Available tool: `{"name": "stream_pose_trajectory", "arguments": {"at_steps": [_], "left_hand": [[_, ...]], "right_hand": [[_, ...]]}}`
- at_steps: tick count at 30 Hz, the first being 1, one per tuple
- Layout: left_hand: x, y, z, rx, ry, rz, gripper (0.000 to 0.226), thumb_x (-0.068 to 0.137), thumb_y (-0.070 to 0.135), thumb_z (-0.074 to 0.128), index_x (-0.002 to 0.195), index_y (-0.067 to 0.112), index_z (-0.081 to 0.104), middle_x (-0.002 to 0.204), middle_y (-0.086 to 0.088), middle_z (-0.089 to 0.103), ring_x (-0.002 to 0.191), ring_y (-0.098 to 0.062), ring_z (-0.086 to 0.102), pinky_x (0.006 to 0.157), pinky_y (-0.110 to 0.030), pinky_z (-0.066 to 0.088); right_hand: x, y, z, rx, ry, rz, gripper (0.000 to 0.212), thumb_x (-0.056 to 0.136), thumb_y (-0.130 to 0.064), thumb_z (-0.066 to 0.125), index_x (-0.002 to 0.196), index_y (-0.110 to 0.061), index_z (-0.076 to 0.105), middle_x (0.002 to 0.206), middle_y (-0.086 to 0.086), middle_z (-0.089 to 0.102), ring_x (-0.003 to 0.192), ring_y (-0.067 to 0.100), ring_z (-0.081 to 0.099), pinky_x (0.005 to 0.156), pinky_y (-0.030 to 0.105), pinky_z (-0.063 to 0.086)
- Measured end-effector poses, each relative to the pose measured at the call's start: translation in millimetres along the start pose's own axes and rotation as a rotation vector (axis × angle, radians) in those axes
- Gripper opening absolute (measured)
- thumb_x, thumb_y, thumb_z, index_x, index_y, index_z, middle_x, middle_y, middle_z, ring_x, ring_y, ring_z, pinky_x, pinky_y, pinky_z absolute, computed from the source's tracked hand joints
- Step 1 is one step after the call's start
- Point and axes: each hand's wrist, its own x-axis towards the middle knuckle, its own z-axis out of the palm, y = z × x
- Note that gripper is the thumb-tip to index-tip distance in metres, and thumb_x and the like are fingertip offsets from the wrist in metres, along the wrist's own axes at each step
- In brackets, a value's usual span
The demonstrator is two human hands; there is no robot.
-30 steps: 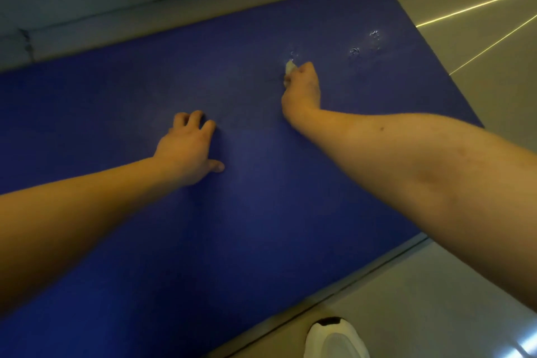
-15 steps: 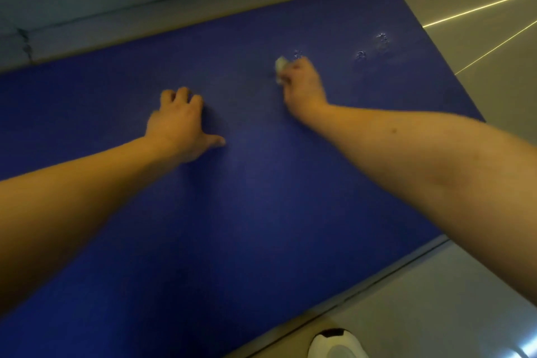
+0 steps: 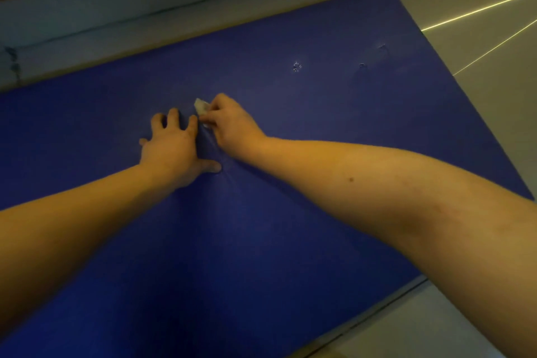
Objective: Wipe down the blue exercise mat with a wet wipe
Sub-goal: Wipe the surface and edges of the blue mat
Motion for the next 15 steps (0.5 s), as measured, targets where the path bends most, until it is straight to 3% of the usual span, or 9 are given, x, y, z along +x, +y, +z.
{"name": "stream_pose_trajectory", "arguments": {"at_steps": [2, 6, 8, 9, 11, 13, 15], "left_hand": [[1.6, -0.2, 0.4, 0.010, -0.003, 0.000, 0.120, 0.067, 0.077, 0.072, 0.159, 0.027, 0.013, 0.163, -0.004, 0.001, 0.149, -0.035, 0.001, 0.107, -0.069, 0.034], [3.3, 0.7, -0.1, 0.028, -0.018, 0.000, 0.122, 0.066, 0.080, 0.069, 0.159, 0.026, 0.012, 0.163, -0.004, 0.000, 0.149, -0.037, -0.001, 0.108, -0.069, 0.033], [3.6, 1.5, -0.3, 0.037, -0.027, -0.004, 0.124, 0.065, 0.081, 0.069, 0.159, 0.025, 0.011, 0.162, -0.005, 0.000, 0.148, -0.038, 0.000, 0.107, -0.069, 0.034], [3.6, 1.9, -0.4, 0.043, -0.030, -0.006, 0.124, 0.065, 0.081, 0.069, 0.159, 0.025, 0.011, 0.162, -0.006, 0.000, 0.148, -0.038, 0.000, 0.107, -0.069, 0.033], [3.7, 2.1, 0.1, 0.050, -0.041, -0.008, 0.124, 0.066, 0.081, 0.069, 0.159, 0.024, 0.009, 0.162, -0.006, -0.001, 0.148, -0.038, -0.001, 0.107, -0.069, 0.032], [4.0, 2.6, 0.3, 0.052, -0.039, -0.007, 0.124, 0.067, 0.081, 0.068, 0.159, 0.025, 0.008, 0.163, -0.006, -0.002, 0.149, -0.038, -0.001, 0.108, -0.070, 0.031], [5.1, 2.4, 0.3, 0.055, -0.032, -0.008, 0.124, 0.067, 0.080, 0.068, 0.160, 0.025, 0.007, 0.163, -0.006, -0.003, 0.149, -0.038, -0.001, 0.108, -0.070, 0.031]], "right_hand": [[17.7, 16.7, -24.4, -0.074, 0.043, 0.045, 0.019, 0.099, -0.016, 0.052, 0.103, -0.008, 0.069, 0.101, 0.006, 0.052, 0.089, 0.012, 0.044, 0.076, 0.028, 0.035], [46.5, 58.6, -102.6, 0.119, 0.523, 0.479, 0.021, 0.104, -0.027, 0.053, 0.085, -0.017, 0.052, 0.074, -0.005, 0.056, 0.062, 0.005, 0.049, 0.056, 0.019, 0.036], [60.4, 75.2, -121.8, 0.114, 0.643, 0.623, 0.021, 0.105, -0.023, 0.048, 0.086, -0.016, 0.048, 0.073, -0.004, 0.054, 0.060, 0.005, 0.048, 0.057, 0.016, 0.038], [66.2, 76.1, -121.6, 0.078, 0.697, 0.650, 0.025, 0.105, -0.022, 0.046, 0.081, -0.018, 0.046, 0.072, -0.003, 0.053, 0.061, 0.008, 0.048, 0.063, 0.020, 0.040], [74.2, 65.8, -99.7, 0.004, 0.699, 0.652, 0.031, 0.105, -0.021, 0.047, 0.074, -0.019, 0.043, 0.071, -0.001, 0.053, 0.061, 0.011, 0.048, 0.063, 0.029, 0.038], [75.7, 45.5, -61.8, -0.013, 0.611, 0.492, 0.027, 0.104, -0.021, 0.049, 0.077, -0.017, 0.048, 0.073, 0.001, 0.055, 0.063, 0.012, 0.050, 0.061, 0.037, 0.038], [70.8, 20.8, -23.1, 0.022, 0.435, 0.267, 0.020, 0.103, -0.018, 0.052, 0.088, -0.008, 0.059, 0.085, 0.009, 0.058, 0.075, 0.018, 0.054, 0.069, 0.041, 0.043]]}}
